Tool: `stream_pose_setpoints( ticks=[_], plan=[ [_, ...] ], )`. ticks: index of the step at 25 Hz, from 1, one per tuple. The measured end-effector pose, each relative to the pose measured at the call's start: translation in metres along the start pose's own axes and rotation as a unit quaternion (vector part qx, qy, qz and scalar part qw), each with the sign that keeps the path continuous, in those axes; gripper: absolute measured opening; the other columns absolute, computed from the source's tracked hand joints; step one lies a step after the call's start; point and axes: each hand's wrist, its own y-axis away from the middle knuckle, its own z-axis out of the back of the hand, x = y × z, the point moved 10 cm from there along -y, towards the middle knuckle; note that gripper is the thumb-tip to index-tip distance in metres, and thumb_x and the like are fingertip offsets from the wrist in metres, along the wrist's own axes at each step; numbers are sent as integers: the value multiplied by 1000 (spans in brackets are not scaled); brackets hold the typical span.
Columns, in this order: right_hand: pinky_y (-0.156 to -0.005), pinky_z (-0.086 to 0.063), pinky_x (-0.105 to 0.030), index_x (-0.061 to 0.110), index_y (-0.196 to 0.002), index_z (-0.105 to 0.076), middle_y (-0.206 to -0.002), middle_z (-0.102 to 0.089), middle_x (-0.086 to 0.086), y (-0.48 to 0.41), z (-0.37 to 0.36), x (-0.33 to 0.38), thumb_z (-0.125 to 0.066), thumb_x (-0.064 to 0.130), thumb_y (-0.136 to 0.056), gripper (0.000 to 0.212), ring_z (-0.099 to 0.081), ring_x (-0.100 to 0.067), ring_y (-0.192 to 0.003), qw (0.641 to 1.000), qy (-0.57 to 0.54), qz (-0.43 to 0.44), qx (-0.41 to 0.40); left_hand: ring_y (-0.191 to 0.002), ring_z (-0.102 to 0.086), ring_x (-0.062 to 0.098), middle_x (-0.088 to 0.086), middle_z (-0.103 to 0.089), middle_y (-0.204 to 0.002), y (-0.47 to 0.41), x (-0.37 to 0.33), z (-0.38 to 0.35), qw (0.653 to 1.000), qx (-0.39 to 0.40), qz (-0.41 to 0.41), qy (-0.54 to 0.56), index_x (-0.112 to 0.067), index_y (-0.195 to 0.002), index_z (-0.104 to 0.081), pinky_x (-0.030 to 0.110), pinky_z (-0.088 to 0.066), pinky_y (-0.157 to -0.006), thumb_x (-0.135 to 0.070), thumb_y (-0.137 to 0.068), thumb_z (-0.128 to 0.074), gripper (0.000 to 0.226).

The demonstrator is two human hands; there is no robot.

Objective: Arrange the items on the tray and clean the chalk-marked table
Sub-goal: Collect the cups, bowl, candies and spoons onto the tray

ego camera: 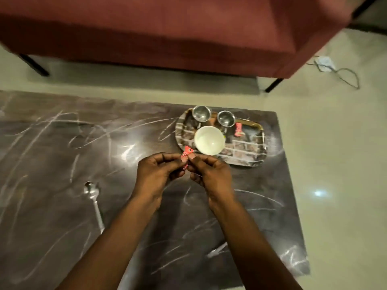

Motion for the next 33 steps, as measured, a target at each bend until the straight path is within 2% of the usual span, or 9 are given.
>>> stream_pose_setpoints(
  ticks=[4,7,10,12,15,18,24,27,33],
  plan=[
    [-64,-60,-25,5,-104,-80,-97,-82,-15,-34,141,44,-76,17,-97,14,-78,-22,-86,998,15,33,-59,-73,-77,22,24,-81,-88,-12,38,-146,998,38,-10,-53,2,-96,-81,27,-64,-67,3,-86,-81,10],
    [-67,-63,-28,7,-104,-81,-91,-83,-10,-72,210,73,-80,20,-95,16,-81,-24,-86,991,75,65,-87,-74,-78,19,12,-83,-83,-30,62,-221,994,31,-32,-102,-8,-90,-83,30,-65,-72,3,-85,-82,12],
    [-79,-67,-41,9,-103,-84,-89,-83,-8,-126,240,93,-81,20,-94,15,-81,-24,-84,978,155,96,-97,-68,-78,14,-1,-81,-72,-60,83,-258,992,-5,-26,-123,-21,-82,-81,29,-64,-68,2,-83,-83,23],
    [-80,-67,-43,6,-101,-84,-88,-82,-10,-164,248,97,-81,16,-93,13,-80,-26,-83,971,199,95,-93,-66,-76,11,-8,-79,-68,-83,94,-267,988,-58,-25,-141,-27,-78,-79,32,-65,-71,-2,-83,-83,26],
    [-62,-64,-29,9,-93,-83,-76,-80,-5,-205,247,97,-80,13,-93,5,-78,-15,-65,964,240,83,-75,-79,-78,15,-5,-82,-82,-109,106,-267,975,-129,-27,-181,-22,-92,-85,40,-65,-83,-12,-85,-82,12],
    [-54,-57,-20,18,-81,-79,-68,-77,0,-230,237,94,-77,10,-95,16,-74,-8,-55,960,264,78,-53,-87,-77,21,-4,-83,-92,-118,109,-261,954,-179,-23,-239,-25,-100,-86,42,-63,-85,-25,-86,-77,16],
    [-66,-67,-35,7,-88,-79,-70,-76,-10,-252,232,90,-72,5,-97,12,-72,-15,-58,957,279,68,-48,-87,-75,21,-9,-82,-92,-120,97,-262,907,-250,-46,-336,-34,-102,-84,30,-43,-72,-37,-89,-73,17],
    [-60,-63,-26,15,-78,-80,-67,-77,-5,-250,224,102,-70,7,-96,22,-73,-10,-57,923,359,125,-53,-89,-75,23,-7,-83,-94,-122,95,-263,893,-265,-59,-359,-35,-105,-84,30,-43,-74,-38,-89,-76,17],
    [-68,-66,-38,3,-81,-81,-74,-78,-13,-244,216,112,-68,5,-96,21,-78,-24,-69,896,415,143,-67,-86,-76,22,-5,-83,-90,-123,95,-263,891,-275,-91,-349,-32,-102,-84,29,-43,-72,-36,-89,-77,16]
  ],
)
